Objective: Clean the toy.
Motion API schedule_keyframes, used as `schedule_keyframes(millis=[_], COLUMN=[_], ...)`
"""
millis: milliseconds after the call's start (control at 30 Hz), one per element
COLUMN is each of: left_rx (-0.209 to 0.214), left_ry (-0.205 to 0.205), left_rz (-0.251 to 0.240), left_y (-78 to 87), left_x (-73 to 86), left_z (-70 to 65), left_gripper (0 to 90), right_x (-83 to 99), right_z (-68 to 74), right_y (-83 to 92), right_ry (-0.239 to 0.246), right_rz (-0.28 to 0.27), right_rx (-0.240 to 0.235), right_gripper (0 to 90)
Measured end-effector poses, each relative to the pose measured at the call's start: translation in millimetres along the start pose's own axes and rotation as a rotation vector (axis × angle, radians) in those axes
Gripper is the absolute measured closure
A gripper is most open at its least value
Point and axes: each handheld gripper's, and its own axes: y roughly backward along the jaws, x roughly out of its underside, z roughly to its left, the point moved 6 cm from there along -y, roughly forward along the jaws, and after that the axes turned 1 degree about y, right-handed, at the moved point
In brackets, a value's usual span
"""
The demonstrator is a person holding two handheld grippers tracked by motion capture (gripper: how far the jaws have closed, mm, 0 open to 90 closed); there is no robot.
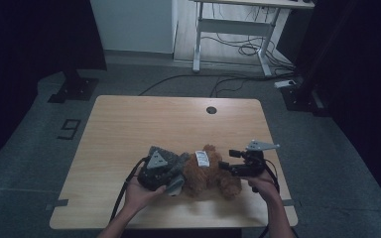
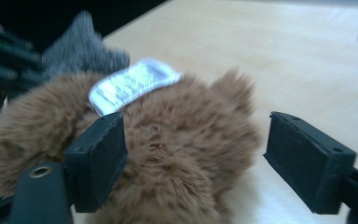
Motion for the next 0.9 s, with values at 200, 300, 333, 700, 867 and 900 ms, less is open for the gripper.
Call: schedule_keyframes(millis=[200, 300, 333, 700, 867, 900], left_rx=[0.058, 0.062, 0.058, 0.032, -0.007, -0.023], left_ry=[0.002, -0.007, -0.009, -0.020, -0.020, -0.017], left_rz=[0.017, 0.017, 0.017, 0.009, -0.001, -0.003], left_y=[7.4, 10.9, 12.0, 7.8, -8.0, -14.2], left_x=[16.6, 22.7, 24.9, 20.9, 4.4, -1.6], left_z=[-11.6, -16.3, -17.2, -18.5, -4.9, 1.5], left_gripper=[76.9, 76.9, 76.8, 76.6, 76.4, 76.4], right_x=[30.4, 47.3, 50.6, 47.4, 39.0, 36.6], right_z=[18.9, 26.2, 27.9, 28.5, 12.2, 7.8], right_y=[-27.9, -41.0, -44.2, -44.5, -51.4, -52.8], right_ry=[-0.001, 0.002, 0.005, 0.050, 0.034, 0.031], right_rz=[0.135, 0.209, 0.216, 0.094, 0.047, 0.038], right_rx=[-0.103, -0.134, -0.138, -0.037, 0.051, 0.078], right_gripper=[4.2, 1.6, 3.6, 45.2, 49.4, 49.8])
